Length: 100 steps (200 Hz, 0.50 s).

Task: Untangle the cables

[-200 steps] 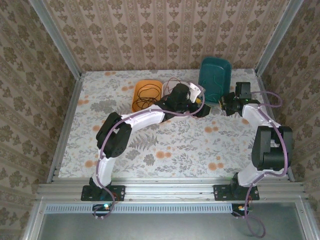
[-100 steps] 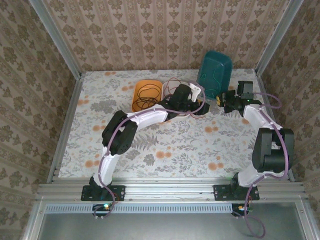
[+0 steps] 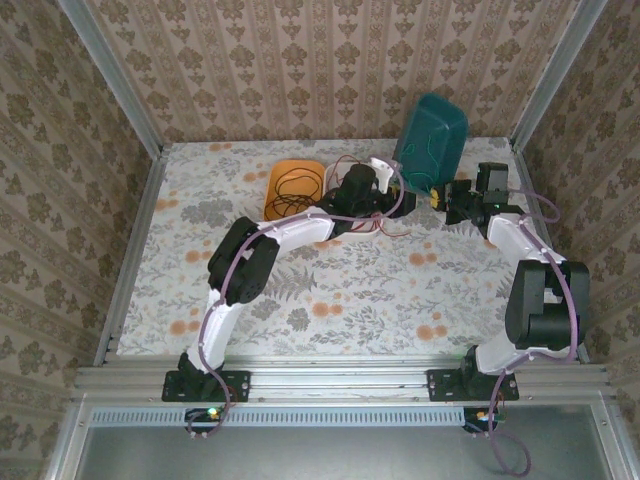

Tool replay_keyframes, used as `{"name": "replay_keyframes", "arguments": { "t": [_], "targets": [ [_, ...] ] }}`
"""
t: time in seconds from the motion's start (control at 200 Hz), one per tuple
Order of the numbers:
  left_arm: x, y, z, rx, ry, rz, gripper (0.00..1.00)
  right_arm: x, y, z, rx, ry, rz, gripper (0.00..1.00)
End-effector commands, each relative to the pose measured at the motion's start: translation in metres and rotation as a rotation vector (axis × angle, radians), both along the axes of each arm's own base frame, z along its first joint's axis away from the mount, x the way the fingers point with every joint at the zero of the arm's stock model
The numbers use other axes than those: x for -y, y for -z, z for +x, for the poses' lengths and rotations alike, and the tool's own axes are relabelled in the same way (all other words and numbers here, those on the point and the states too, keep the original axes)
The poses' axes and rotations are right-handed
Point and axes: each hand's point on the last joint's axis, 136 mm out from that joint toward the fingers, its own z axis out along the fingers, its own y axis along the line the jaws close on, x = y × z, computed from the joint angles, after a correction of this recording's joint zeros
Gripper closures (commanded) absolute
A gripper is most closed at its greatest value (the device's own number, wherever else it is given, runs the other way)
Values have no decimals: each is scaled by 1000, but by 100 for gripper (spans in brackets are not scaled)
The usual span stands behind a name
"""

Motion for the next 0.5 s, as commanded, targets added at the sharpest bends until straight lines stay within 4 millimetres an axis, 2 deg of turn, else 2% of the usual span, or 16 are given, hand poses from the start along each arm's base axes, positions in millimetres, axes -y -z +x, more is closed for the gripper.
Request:
{"name": "replay_keyframes", "arguments": {
  "t": [0.0,0.08,0.135,0.23,0.325,0.45,0.495],
  "targets": [
    [0,-11,8,-27,-14,-89,38,-3,-29,4,88,-9,45,100],
    [-6,-6,12,-39,-36,-84,46,1,-33,5,101,1,58,100],
    [-8,-3,11,-37,-36,-71,56,5,-35,6,108,12,70,100],
    [-10,-7,8,-27,-25,-77,75,10,-36,6,114,33,88,100],
    [-10,-13,6,-19,-13,-89,88,14,-38,5,118,43,86,100],
    [-12,-21,3,-9,-8,-107,100,18,-35,4,111,53,82,100],
    [-13,-24,1,-7,-5,-113,100,18,-33,4,108,52,78,100]
  ]
}}
